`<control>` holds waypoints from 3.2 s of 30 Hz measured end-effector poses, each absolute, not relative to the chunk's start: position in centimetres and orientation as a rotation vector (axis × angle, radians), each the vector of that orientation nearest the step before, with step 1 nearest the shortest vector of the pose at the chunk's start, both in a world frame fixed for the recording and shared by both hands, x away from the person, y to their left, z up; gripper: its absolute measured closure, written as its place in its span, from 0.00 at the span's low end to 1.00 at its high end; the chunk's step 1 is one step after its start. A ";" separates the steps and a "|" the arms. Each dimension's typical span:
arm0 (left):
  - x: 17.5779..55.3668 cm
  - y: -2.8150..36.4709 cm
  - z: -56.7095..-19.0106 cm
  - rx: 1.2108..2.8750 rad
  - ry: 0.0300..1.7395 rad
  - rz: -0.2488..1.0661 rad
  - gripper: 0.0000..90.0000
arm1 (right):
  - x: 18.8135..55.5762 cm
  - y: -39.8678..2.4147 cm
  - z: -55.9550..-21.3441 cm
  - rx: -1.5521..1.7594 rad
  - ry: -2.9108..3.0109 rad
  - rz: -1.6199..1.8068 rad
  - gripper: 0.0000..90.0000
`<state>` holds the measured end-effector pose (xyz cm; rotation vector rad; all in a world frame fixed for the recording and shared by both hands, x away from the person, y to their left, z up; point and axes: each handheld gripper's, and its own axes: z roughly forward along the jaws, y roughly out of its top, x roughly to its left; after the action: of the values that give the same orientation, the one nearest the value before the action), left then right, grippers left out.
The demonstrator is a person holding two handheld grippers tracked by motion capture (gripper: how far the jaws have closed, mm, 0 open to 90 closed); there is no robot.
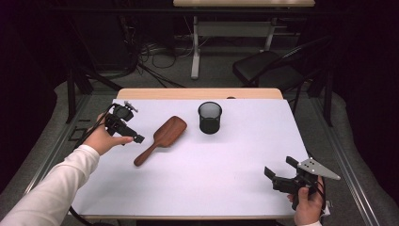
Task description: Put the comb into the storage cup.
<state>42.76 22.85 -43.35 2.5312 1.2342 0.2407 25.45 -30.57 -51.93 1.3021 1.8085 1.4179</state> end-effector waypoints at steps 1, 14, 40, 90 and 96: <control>42.8 22.7 -43.5 2.531 1.232 0.223 0.02 | 25.4 -30.6 -51.9 1.303 1.809 1.419 0.02; 43.4 22.2 -44.5 2.553 1.231 0.201 0.02 | 25.5 -30.6 -51.9 1.312 1.810 1.422 0.02; 43.5 20.3 -46.5 2.580 1.201 0.147 0.03 | 25.5 -30.6 -52.0 1.303 1.817 1.419 0.02; 43.7 18.6 -49.3 2.625 1.183 0.145 0.30 | 25.6 -30.8 -52.2 1.318 1.825 1.420 0.06; 43.7 18.5 -49.5 2.645 1.166 0.124 0.36 | 25.6 -30.8 -52.2 1.323 1.828 1.419 0.06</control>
<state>43.74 18.46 -49.49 2.6446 1.1658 0.1237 25.65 -30.77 -52.20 1.3235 1.8276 1.4194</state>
